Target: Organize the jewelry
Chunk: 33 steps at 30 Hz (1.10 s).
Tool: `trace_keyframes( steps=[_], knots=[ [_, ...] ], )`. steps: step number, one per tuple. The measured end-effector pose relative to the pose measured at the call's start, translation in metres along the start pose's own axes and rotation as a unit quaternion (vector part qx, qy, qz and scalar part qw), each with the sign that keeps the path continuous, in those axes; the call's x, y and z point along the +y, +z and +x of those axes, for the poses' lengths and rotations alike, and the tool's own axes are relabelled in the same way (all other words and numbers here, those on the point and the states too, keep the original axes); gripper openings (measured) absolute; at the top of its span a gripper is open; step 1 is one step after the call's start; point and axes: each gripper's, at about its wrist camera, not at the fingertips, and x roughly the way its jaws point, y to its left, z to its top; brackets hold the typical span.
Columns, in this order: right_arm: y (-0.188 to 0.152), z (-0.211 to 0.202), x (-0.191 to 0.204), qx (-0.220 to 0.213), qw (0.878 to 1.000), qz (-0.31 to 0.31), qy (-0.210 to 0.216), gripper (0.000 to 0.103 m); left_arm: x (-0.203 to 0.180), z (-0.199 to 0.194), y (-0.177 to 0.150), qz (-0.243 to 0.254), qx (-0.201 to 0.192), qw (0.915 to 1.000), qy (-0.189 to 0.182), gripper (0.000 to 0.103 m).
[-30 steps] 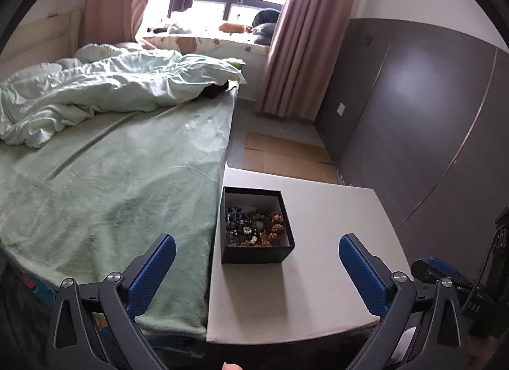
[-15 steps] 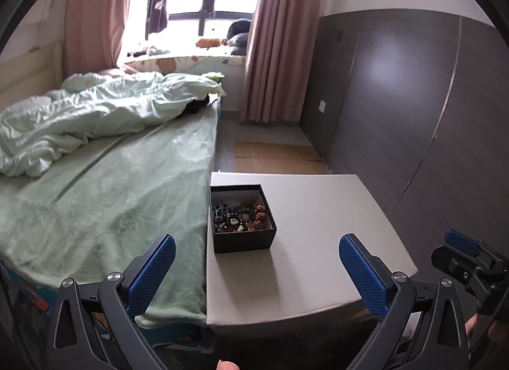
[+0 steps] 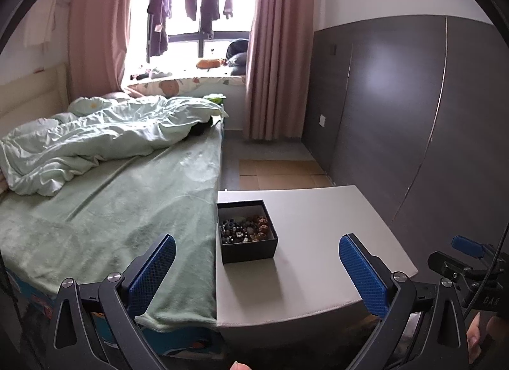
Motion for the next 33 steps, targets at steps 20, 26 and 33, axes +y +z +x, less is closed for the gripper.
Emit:
trace_keyframes(
  steps=[20, 26, 33],
  knots=[
    [-0.0021, 0.0042, -0.0011, 0.007, 1.000, -0.004, -0.012, 0.103, -0.0006, -0.0013, -0.0008, 0.002, -0.004, 1.0000, 0.003, 0.103],
    [-0.0009, 0.0038, 0.0046, 0.007, 1.000, -0.013, -0.013, 0.103, 0.0002, -0.0019, -0.0009, 0.002, -0.006, 1.0000, 0.004, 0.103],
    [-0.0009, 0.0027, 0.0056, 0.007, 1.000, -0.014, -0.011, 0.103, 0.0032, -0.0022, -0.0007, -0.005, -0.005, 1.0000, 0.005, 0.103]
  ],
)
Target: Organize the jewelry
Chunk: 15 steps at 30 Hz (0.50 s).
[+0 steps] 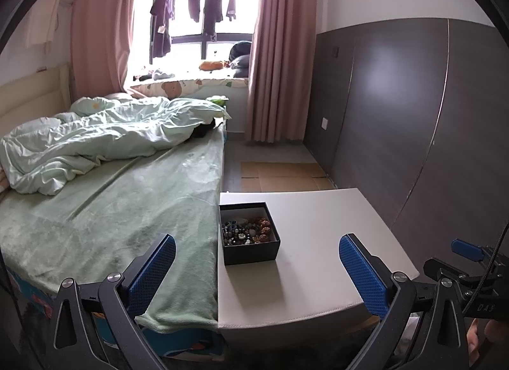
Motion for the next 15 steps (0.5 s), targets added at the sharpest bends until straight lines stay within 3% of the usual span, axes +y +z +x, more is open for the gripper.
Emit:
trace_keyframes(
  steps=[15],
  knots=[
    [-0.0010, 0.0039, 0.0028, 0.003, 1.000, 0.000, 0.011, 0.103, 0.0023, -0.0010, -0.0009, -0.001, -0.003, 1.0000, 0.003, 0.103]
  ],
)
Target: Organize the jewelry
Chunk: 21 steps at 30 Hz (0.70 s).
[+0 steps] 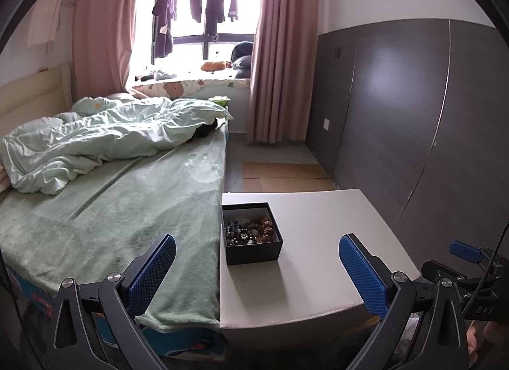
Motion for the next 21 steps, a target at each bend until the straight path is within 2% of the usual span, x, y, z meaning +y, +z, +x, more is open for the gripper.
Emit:
trace_keyframes(
  steps=[21],
  knots=[
    [-0.0013, -0.0024, 0.0009, 0.000, 1.000, 0.001, -0.001, 0.103, 0.0004, -0.0037, 0.0000, 0.005, -0.004, 1.0000, -0.001, 0.103]
  ],
)
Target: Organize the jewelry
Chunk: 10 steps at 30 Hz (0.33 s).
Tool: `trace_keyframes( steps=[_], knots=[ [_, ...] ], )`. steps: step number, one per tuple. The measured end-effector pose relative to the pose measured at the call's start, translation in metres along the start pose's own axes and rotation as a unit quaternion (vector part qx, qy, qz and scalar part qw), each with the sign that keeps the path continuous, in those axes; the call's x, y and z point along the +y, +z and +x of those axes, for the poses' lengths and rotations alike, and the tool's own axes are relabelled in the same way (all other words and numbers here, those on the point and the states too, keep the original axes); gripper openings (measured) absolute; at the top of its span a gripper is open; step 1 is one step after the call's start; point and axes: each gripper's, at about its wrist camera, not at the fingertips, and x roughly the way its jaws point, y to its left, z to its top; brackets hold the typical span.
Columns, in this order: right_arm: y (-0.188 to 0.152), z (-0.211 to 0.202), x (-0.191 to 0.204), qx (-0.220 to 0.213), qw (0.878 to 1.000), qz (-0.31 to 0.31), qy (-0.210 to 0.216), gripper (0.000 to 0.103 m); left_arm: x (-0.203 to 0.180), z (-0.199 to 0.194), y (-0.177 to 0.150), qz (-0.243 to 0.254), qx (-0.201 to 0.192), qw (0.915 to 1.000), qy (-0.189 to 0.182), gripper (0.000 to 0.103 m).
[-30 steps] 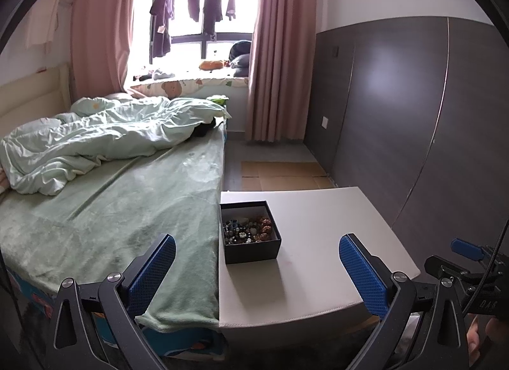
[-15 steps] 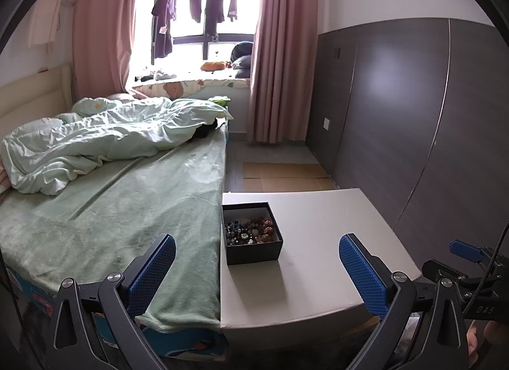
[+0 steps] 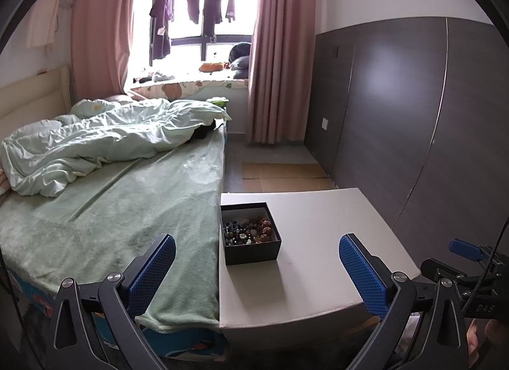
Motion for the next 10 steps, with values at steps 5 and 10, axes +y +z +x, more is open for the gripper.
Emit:
trace_keyframes(
  steps=[5, 10],
  knots=[
    [0.0001, 0.0001, -0.0002, 0.001, 1.000, -0.002, -0.002, 0.103, -0.0012, 0.0005, -0.0004, 0.002, -0.001, 1.0000, -0.001, 0.103],
    [0.0001, 0.0000, -0.0004, 0.001, 1.000, -0.002, -0.002, 0.103, -0.0028, 0.0011, -0.0004, 0.004, -0.001, 1.0000, -0.003, 0.103]
  ],
)
